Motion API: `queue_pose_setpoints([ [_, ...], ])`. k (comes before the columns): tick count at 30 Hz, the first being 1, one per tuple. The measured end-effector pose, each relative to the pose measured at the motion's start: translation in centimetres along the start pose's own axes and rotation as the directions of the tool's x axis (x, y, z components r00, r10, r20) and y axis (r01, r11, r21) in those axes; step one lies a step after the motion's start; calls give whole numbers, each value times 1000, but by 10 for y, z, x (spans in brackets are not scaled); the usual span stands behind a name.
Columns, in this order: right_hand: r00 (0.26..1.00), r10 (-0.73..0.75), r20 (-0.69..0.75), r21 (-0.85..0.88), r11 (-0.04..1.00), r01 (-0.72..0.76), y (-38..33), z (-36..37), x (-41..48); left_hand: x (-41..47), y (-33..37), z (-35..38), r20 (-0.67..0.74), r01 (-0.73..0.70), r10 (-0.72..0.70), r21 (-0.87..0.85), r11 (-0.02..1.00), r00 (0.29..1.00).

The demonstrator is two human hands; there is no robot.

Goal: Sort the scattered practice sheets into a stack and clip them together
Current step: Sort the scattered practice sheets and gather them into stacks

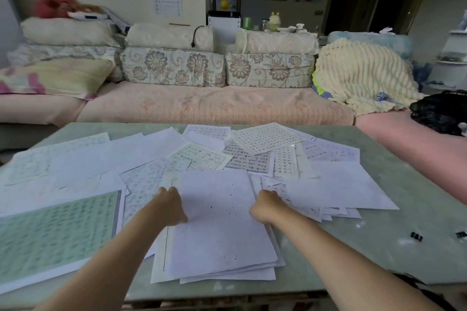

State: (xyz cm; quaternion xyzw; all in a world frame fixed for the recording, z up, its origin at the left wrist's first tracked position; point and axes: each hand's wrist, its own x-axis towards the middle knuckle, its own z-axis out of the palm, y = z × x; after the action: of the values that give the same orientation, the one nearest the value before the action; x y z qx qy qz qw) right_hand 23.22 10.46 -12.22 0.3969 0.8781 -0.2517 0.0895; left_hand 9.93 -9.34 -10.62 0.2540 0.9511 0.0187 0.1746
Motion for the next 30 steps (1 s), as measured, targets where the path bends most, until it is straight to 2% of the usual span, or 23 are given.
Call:
queue_pose_setpoints([
  [2,999,-35,-10,-27,999,35,1,3,1,3,3,4,-62,-75,73,-31,997,995],
  [6,989,-129,-71,7,991,130,12,-12,2,4,18,2,-43,-149,149,16,989,988],
  [8,972,-187,-144,5,982,189,23,-26,6,6,32,0,-123,-197,195,0,980,973],
  [12,954,-147,-261,-39,989,141,58,-60,12,12,79,-1,-293,-409,344,-199,891,892],
  [16,978,-74,-197,-170,985,41,107,-77,20,24,140,11,-316,-590,524,-164,790,791],
  [20,995,-20,-98,-226,974,-3,153,-77,32,42,203,25,-231,-622,588,-111,775,775],
  [25,966,-162,-199,-215,969,119,182,-84,42,75,250,35,-145,-581,574,-4,814,806],
  [28,938,-247,-241,-219,956,195,196,-91,51,94,266,37,-157,-560,561,54,827,813],
  [30,930,-263,-255,-152,961,231,204,-94,58,105,276,37,-186,-554,558,78,829,809],
])
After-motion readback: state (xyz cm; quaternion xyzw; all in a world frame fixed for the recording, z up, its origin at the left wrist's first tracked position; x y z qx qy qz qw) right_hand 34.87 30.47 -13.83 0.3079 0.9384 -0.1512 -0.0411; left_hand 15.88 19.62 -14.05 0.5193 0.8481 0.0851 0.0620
